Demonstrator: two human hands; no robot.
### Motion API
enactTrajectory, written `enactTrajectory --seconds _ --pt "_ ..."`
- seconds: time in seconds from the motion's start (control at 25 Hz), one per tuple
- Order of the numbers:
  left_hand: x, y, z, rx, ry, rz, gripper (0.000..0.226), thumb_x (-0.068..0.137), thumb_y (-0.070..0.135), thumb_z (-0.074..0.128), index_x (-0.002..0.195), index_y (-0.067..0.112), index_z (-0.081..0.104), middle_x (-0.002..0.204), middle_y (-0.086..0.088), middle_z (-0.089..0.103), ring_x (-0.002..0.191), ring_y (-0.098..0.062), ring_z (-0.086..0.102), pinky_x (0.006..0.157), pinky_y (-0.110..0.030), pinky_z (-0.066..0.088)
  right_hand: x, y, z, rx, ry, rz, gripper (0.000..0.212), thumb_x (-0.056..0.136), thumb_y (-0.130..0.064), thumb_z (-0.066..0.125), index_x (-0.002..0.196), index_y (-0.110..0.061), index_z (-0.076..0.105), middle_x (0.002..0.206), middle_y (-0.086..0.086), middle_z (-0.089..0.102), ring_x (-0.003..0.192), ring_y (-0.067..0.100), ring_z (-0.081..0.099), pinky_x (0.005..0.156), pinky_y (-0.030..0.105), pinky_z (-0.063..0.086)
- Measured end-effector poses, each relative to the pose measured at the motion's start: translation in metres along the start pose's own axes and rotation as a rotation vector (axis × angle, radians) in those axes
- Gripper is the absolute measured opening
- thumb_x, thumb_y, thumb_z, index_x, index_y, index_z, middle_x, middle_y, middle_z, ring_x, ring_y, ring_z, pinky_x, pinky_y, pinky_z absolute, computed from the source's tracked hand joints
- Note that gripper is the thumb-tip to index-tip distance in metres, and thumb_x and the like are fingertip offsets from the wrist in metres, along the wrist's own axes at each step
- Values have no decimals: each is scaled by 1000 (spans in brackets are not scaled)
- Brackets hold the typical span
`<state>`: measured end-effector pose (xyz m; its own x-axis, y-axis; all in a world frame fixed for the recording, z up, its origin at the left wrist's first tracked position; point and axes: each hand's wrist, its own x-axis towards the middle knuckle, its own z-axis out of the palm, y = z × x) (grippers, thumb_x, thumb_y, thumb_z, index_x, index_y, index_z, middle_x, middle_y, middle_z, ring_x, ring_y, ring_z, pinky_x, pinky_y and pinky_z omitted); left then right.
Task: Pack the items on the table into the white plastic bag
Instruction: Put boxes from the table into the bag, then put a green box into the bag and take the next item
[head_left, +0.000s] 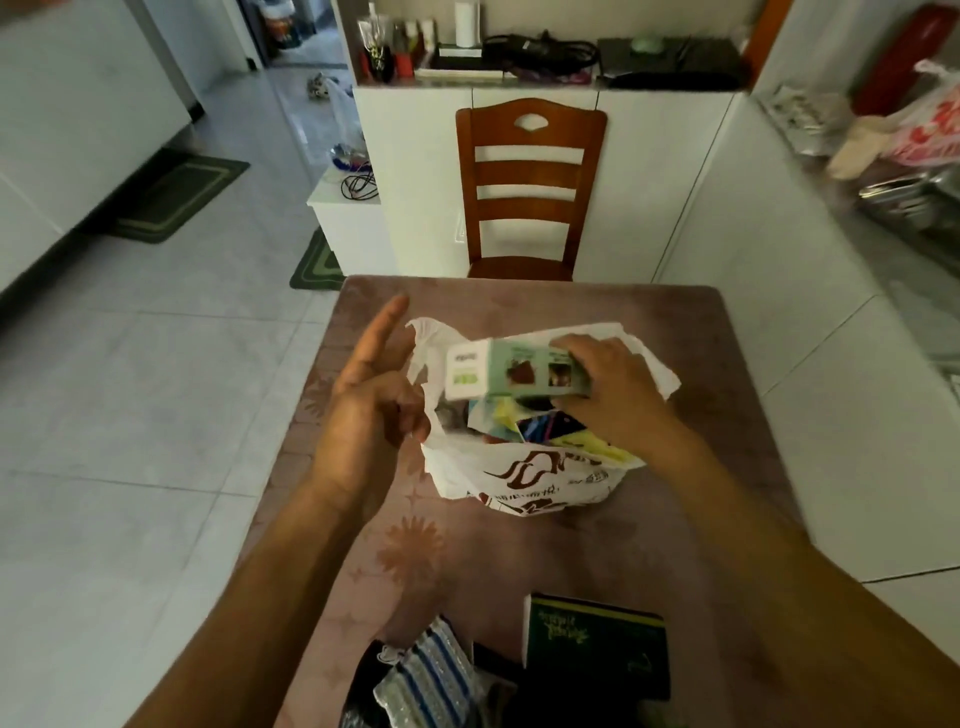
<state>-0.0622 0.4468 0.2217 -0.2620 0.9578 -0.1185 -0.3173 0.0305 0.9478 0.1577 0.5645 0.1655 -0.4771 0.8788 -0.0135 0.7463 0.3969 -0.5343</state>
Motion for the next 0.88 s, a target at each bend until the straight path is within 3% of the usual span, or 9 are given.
enactTrajectory --seconds 0.12,0.2,0.28,0.36,0.44,0.52,0.6,0.72,0.88 --pt "2 8 -5 6 -21 -7 81 66 -5 47 137 35 53 144 2 54 92 -21 62 63 -31 53 23 21 33 -486 -99 65 61 79 -23 66 134 -27 40 136 5 52 123 31 44 101 52 37" --pt "3 4 -4 48 -30 -20 81 65 -6 49 134 37 56 147 8 50 125 -21 53 84 -41 54 25 20 40 -335 -73 50 67 81 -20 66 139 -24 34 146 7 43 132 30 38 107 51 35" --pt "5 -3 -1 63 -25 -25 83 67 -13 51 133 37 57 146 12 50 135 -23 44 95 -41 53 24 10 33 -124 -4 -62 65 83 -17 65 141 -22 35 150 5 38 136 25 33 111 46 33" --pt "4 -5 2 102 10 -9 83 72 -19 49 133 37 57 142 16 51 133 -22 46 91 -37 57 15 15 25 -94 235 -31 58 82 -16 65 135 -20 41 140 6 47 128 25 41 105 41 36" --pt "4 -7 4 183 55 22 80 76 -19 50 131 39 57 141 18 51 130 -20 49 85 -32 59 5 42 18 -92 455 276 71 77 -19 70 137 -20 33 141 9 43 127 29 41 101 44 41" --pt "3 -14 6 282 136 35 69 83 -11 53 130 39 57 139 15 52 117 -16 59 73 -24 62 -8 70 8 134 458 625 83 77 -22 74 143 -18 25 145 11 40 128 33 43 98 42 48" --pt "3 -19 4 299 241 40 50 90 -2 56 128 30 58 126 8 62 84 -10 71 58 -17 58 -14 77 1 566 387 798 53 87 -17 66 134 -3 45 124 11 58 101 27 60 68 23 56" --pt "6 -17 0 337 366 31 31 94 3 56 121 16 64 105 -1 71 58 -12 65 53 -18 56 -14 58 -13 828 491 702 23 98 -16 48 114 -3 58 103 13 67 88 26 65 51 21 45" --pt "27 11 9 354 459 85 25 95 11 59 116 16 71 114 -5 71 82 -32 67 52 -28 57 7 -12 -76 751 617 316 19 99 -17 42 107 -8 57 78 6 55 67 15 55 51 18 47"
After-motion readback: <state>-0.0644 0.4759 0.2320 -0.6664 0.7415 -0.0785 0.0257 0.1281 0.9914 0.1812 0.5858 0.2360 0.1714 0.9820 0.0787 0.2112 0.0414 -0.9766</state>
